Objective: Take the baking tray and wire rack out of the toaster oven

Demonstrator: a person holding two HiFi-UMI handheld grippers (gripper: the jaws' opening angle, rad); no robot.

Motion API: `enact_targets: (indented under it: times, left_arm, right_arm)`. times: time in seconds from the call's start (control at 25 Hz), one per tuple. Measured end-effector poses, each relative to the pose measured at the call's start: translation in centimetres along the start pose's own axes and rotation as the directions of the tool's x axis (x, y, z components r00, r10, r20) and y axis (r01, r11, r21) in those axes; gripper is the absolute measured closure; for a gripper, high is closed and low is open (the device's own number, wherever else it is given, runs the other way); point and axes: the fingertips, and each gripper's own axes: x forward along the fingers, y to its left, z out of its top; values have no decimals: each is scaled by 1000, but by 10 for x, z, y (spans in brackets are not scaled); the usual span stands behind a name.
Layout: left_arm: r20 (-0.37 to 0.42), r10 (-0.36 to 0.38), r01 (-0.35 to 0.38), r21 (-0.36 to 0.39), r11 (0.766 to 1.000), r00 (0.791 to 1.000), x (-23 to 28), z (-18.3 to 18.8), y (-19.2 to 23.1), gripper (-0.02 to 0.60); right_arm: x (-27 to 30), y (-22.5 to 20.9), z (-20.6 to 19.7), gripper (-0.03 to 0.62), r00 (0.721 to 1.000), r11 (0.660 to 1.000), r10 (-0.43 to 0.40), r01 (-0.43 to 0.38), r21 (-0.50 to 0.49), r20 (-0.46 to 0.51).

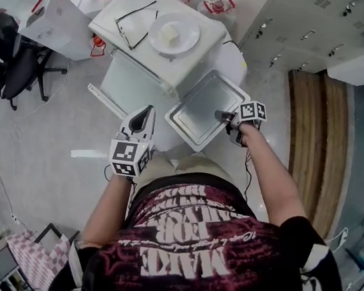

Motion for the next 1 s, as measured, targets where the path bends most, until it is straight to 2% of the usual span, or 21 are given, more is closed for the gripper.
enact_targets:
  times: [0.24,0.48,0.56,0.68,0.8,0.92,1.0]
  left_arm:
    - [-22,-49,49,15,999,999,5,3,4,575]
    - [-32,-142,144,40,989,989,21,15,13,575]
    - [-39,-177,178,54,982,984,26,20,18,575]
    - [-48,-251,255,81,964,967,33,31,23,575]
    - [-51,-304,307,99,946,951,38,42,35,575]
    - [-60,-339,343,112,933,939,45,50,54,575]
    - [-66,-367,373,124,919,928,48,53,64,575]
  right_arm:
    - [4,-20,10,471,982,981,-191,190,-31,-15]
    - [3,-32,7,349,927,926,-373,369,-85,-33]
    - [6,-30,10,336,917,916,-400,399,-54,-12]
    - [4,-27,5,267,894,895,-447,447,19,26]
    - [1,-26,4,226,852,853,-521,521,28,40]
    - [-4,-32,7,210,777,779,-626,627,19,70]
    - [-4,-39,4,189,747,751,-660,658,52,80]
